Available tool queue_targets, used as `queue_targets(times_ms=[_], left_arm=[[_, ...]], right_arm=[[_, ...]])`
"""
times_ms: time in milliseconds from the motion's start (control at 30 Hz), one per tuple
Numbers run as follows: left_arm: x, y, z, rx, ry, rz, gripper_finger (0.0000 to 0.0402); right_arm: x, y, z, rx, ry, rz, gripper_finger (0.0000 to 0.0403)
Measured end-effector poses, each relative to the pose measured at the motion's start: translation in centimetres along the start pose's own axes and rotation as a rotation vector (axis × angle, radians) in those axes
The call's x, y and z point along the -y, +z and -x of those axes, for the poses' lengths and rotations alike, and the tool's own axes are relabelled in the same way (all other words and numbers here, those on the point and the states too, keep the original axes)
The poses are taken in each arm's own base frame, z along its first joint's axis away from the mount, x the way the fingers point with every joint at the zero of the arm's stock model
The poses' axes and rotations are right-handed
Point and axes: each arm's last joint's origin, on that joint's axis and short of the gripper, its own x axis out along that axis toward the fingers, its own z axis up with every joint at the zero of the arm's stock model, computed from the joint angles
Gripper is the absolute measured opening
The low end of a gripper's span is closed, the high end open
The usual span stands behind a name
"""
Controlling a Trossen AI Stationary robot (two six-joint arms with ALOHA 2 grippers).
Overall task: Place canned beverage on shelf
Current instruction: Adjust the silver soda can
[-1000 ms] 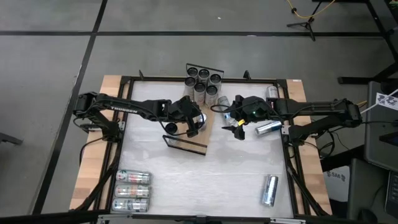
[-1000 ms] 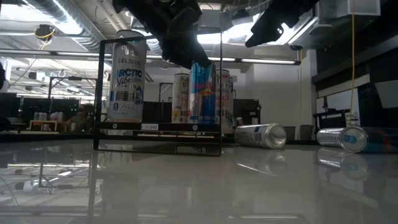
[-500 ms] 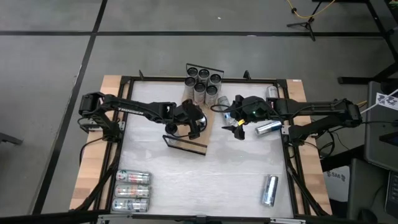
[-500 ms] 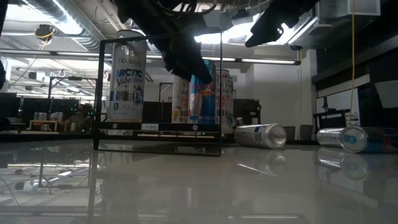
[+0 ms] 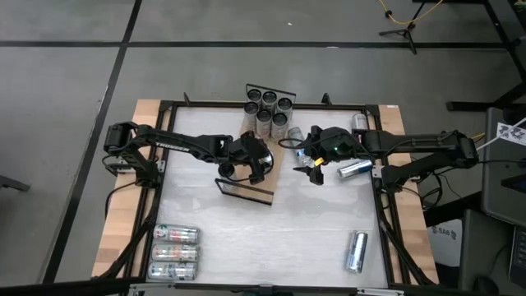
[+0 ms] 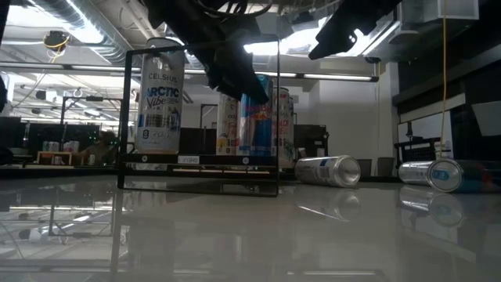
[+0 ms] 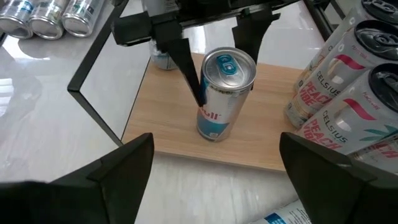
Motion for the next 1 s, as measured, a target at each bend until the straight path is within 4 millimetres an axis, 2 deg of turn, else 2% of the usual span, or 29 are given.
queue_targets(times_ms=[100, 233, 433, 667, 800, 1000], left_arm=[[0.0, 0.0, 0.0, 0.001, -0.001, 0.0, 0.0204], [-0.1, 0.1, 0.7, -0.001, -0.001, 0.0, 0.02], [-0.9, 0.8, 3.7, 0.025, 0.008, 0.008, 0.0204], [-2.0, 0.6, 7.5, -0.011, 0.079, -0.001, 0.0205], [-2.5, -0.3, 8.8, 0.001, 0.087, 0.025, 0.0205], [-3.9, -2.8, 9.9, 0.032, 0.101, 0.084, 0.0205]], right_arm=[[0.0, 0.0, 0.0, 0.0, 0.0, 0.0, 0.0344], [0.0, 0.0, 0.0, 0.0, 0.0, 0.0, 0.0344], [0.0, 0.0, 0.0, 0.0, 0.0, 0.0, 0.0344], [0.0, 0.0, 0.0, 0.0, 0.0, 0.0, 0.0344], [0.0, 0.0, 0.0, 0.001, 0.0, 0.0, 0.0344], [0.0, 0.0, 0.0, 0.002, -0.001, -0.001, 0.0344]])
